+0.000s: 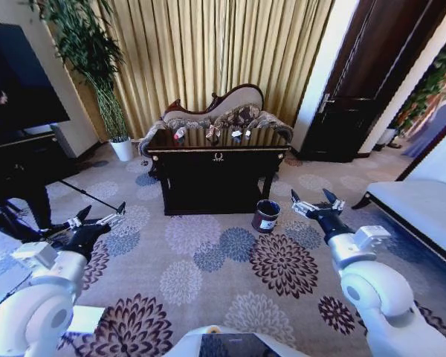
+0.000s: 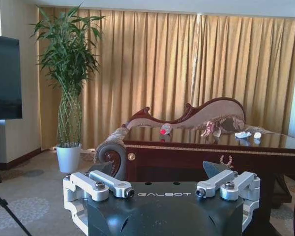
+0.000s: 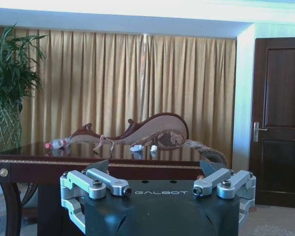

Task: Move to the front of the table and place the trash on the table into the trash bin.

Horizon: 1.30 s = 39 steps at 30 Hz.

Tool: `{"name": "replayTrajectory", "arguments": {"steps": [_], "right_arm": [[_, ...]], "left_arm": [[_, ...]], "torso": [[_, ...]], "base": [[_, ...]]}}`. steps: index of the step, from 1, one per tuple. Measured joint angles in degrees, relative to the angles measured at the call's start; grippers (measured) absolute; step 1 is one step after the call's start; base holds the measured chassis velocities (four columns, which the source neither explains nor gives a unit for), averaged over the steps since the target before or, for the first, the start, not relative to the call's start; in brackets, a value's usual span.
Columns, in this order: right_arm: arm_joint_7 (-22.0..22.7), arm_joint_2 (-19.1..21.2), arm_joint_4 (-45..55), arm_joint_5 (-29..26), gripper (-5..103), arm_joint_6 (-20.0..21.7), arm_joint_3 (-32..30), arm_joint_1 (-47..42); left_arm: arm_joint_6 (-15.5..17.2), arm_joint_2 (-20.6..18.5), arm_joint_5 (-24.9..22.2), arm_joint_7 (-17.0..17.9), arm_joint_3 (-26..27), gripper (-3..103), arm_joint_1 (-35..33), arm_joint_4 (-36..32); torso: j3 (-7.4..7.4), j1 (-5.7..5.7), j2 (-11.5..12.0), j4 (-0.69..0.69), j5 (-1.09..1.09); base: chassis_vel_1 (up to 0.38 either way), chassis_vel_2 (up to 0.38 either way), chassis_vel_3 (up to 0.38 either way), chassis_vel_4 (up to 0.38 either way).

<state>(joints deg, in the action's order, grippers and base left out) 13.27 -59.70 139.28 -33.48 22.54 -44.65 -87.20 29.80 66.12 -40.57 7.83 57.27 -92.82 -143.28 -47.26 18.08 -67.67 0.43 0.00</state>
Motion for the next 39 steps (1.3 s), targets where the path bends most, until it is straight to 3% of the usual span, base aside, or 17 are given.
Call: {"name": "replayTrajectory", "arguments": {"steps": [8,29,39], "right_arm": [[-0.1,0.6,1.1,-1.8,100,3.0,-0.3,0.1],[-0.2,0.4,0.6,-1.9,100,2.9,-0.1,1.0],[-0.2,0.3,0.0,-1.2,100,2.6,-0.1,1.3]], "left_arm": [[0.0,0.2,0.0,-0.2,0.1,100,0.0,0.0],[-0.2,-0.2,0.0,-0.1,0.7,100,-0.2,0.0],[-2.2,-0.9,4.6,-3.0,0.8,100,0.0,0.0]], "torso": [[0.00,0.00,0.0,0.00,0.00],[0.00,0.00,0.0,0.00,0.00],[0.00,0.00,0.0,0.00,0.00]], "base": [[0.000,0.000,0.000,0.000],[0.000,0.000,0.000,0.000],[0.000,0.000,0.000,0.000]]}}
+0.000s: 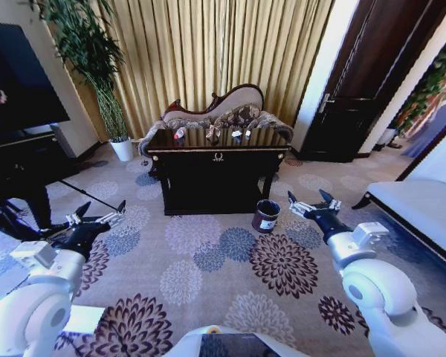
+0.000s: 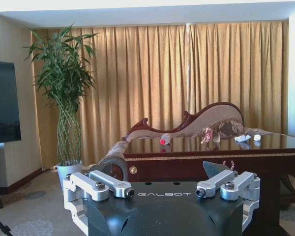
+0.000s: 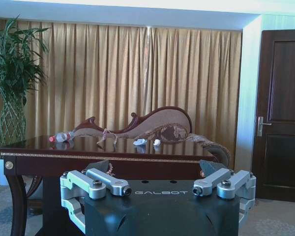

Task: Move to the front of the table and place the trash on the table into the trash bin.

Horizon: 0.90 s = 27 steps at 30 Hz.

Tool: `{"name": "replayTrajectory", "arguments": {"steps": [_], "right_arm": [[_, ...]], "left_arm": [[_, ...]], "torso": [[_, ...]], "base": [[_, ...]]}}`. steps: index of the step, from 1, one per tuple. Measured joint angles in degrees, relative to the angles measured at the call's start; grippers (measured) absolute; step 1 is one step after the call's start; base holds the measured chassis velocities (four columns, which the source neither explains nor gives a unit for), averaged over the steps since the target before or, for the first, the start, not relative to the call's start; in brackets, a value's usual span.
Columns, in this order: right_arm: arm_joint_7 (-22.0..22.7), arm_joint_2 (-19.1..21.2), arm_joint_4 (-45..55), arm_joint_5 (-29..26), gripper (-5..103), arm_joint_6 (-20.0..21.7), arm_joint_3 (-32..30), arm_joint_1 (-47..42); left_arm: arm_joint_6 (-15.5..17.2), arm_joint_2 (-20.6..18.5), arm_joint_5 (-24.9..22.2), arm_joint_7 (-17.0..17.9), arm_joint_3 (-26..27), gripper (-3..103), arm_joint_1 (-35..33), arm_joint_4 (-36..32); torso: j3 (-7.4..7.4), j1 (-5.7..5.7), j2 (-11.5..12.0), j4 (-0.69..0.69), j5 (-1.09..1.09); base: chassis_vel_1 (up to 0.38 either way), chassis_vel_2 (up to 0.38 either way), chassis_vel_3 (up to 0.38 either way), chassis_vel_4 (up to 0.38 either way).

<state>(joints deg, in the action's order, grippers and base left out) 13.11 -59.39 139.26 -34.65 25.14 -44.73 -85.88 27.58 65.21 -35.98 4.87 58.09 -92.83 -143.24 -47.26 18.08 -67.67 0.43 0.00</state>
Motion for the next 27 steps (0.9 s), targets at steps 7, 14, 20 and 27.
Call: {"name": "replayTrajectory", "arguments": {"steps": [7,14,20,27], "right_arm": [[-0.1,-0.2,-0.4,0.3,100,-0.1,0.3,0.3],[-0.1,-0.2,-0.8,0.5,100,-0.2,0.3,0.6],[-0.9,-0.1,-1.0,0.4,100,-0.2,0.4,1.1],[-1.5,-0.1,-1.3,0.4,100,-0.1,0.6,1.5]], "left_arm": [[-0.1,-0.2,0.0,-0.2,0.1,100,0.0,0.0],[-0.1,-0.2,-0.2,-1.0,0.0,100,0.3,0.0],[-0.1,-0.1,-0.2,-1.0,0.1,100,0.2,0.0],[-0.2,0.1,-0.2,-1.0,0.2,100,0.1,0.0]], "torso": [[0.00,0.00,0.0,0.00,0.00],[0.00,0.00,0.0,0.00,0.00],[0.00,0.00,0.0,0.00,0.00],[0.00,0.00,0.0,0.00,0.00]], "base": [[0.000,0.000,0.000,0.000],[0.000,0.000,0.000,0.000],[0.000,0.000,0.000,0.000],[0.000,0.000,0.000,0.000]]}}
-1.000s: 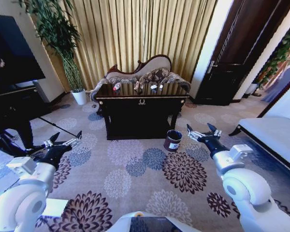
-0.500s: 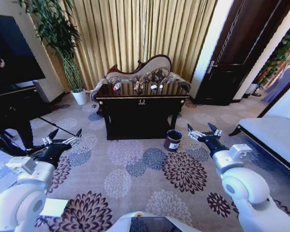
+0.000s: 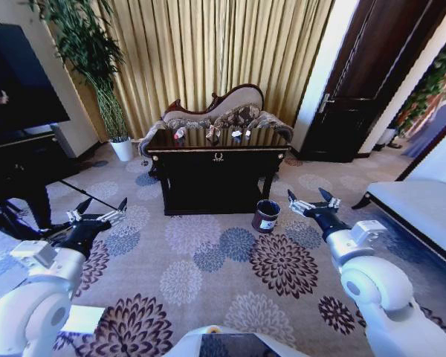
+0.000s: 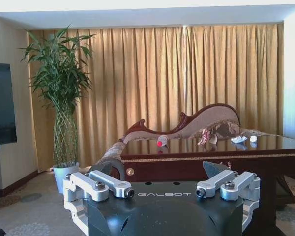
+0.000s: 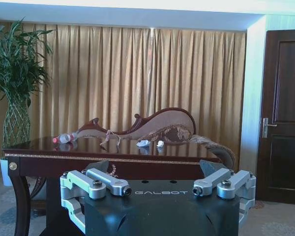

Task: Move to the front of the table and place the trash on the table into the trash bin.

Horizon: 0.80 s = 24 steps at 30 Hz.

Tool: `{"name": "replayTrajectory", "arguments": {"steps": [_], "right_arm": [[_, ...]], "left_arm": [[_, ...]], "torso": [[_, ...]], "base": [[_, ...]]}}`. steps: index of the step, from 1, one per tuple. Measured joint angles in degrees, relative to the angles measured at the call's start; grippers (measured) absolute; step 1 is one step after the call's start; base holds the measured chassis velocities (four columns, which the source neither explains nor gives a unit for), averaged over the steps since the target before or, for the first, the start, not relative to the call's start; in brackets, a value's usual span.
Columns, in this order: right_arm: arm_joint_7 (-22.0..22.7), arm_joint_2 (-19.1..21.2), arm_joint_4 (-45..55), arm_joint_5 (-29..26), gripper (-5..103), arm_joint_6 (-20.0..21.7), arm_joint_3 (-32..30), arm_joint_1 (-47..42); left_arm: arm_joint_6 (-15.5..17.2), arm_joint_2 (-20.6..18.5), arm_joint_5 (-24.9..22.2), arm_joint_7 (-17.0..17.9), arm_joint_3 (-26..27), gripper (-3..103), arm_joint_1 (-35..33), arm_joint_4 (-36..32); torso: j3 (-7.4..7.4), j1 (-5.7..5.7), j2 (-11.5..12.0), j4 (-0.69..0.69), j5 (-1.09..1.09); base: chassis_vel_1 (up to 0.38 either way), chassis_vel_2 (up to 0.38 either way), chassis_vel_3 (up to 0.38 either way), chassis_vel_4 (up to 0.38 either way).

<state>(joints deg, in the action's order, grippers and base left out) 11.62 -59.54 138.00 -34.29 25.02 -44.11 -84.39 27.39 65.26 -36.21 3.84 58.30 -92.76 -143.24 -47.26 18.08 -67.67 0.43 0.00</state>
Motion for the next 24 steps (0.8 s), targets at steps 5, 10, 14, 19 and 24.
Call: {"name": "replayTrajectory", "arguments": {"steps": [5,10,14,19,24], "right_arm": [[0.0,-0.1,-0.4,0.0,100,-0.4,0.2,0.0],[-0.1,-0.1,-0.7,0.1,100,-1.2,0.2,0.0],[-0.1,-0.2,-0.7,0.2,100,-1.4,0.4,0.0],[-0.2,-0.4,-0.7,0.3,100,-1.4,0.5,-0.2],[-0.2,-0.3,-0.6,0.4,100,-1.5,0.5,-0.2]], "left_arm": [[-0.2,0.0,0.0,0.0,0.0,100,0.1,0.0],[-0.2,-0.1,0.0,0.0,0.0,100,0.1,0.0],[-0.4,-0.1,0.0,0.0,0.0,100,0.1,0.0],[-0.5,-0.1,0.0,0.1,-0.1,100,0.1,0.0],[-0.8,-0.1,0.0,0.1,-0.1,100,0.0,0.0]], "torso": [[0.00,0.00,0.0,0.00,0.00],[0.01,-0.02,0.0,0.00,0.00],[0.00,-0.01,0.0,0.00,0.00],[0.00,-0.01,0.0,-0.01,0.01],[-0.02,0.03,0.0,0.00,-0.01]], "base": [[0.000,0.000,0.000,0.000],[-0.053,0.060,0.048,-0.055],[-0.131,0.130,0.132,-0.123],[-0.187,0.204,0.194,-0.174],[-0.202,0.180,0.209,-0.175]]}}
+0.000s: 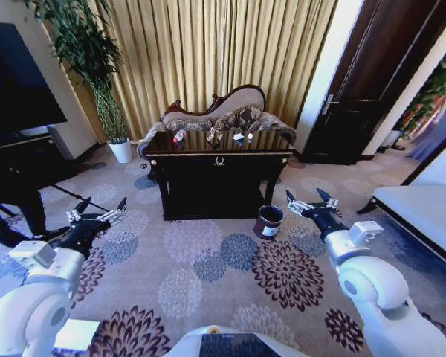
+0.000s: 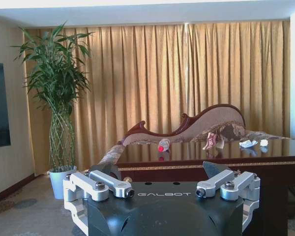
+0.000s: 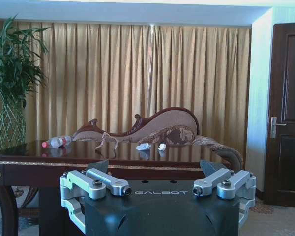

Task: Move to the front of the table and place the trash on the table into the trash bin.

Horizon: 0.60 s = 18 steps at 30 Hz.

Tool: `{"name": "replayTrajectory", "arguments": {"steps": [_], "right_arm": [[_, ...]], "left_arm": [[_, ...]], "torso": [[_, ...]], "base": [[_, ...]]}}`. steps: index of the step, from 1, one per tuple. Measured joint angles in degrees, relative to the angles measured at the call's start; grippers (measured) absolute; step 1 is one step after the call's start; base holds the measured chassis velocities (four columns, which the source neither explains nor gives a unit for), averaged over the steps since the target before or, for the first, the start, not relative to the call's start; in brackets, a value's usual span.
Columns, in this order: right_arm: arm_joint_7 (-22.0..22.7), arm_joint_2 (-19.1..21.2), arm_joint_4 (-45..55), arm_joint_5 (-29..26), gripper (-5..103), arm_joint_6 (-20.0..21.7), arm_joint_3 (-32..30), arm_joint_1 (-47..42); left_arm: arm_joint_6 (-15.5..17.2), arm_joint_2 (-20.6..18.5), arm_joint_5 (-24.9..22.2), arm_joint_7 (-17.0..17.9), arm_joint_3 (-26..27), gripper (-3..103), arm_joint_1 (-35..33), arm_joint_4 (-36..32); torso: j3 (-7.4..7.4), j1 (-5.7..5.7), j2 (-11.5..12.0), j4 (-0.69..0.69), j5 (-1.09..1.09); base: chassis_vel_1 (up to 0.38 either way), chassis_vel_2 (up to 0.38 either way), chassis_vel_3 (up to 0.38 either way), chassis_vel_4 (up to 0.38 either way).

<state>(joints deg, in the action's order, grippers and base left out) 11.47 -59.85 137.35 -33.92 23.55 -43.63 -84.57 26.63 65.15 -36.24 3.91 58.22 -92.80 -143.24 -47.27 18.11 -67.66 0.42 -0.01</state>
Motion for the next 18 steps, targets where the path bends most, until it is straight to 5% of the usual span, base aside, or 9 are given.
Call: {"name": "replayTrajectory", "arguments": {"steps": [18], "right_arm": [[-0.1,0.2,0.2,0.0,100,0.0,0.3,0.1]], "left_arm": [[-0.6,0.5,0.0,0.0,0.0,100,-0.6,0.0]], "torso": [[0.01,-0.02,0.0,0.02,0.01]], "base": [[-0.167,0.178,0.168,-0.184]]}}
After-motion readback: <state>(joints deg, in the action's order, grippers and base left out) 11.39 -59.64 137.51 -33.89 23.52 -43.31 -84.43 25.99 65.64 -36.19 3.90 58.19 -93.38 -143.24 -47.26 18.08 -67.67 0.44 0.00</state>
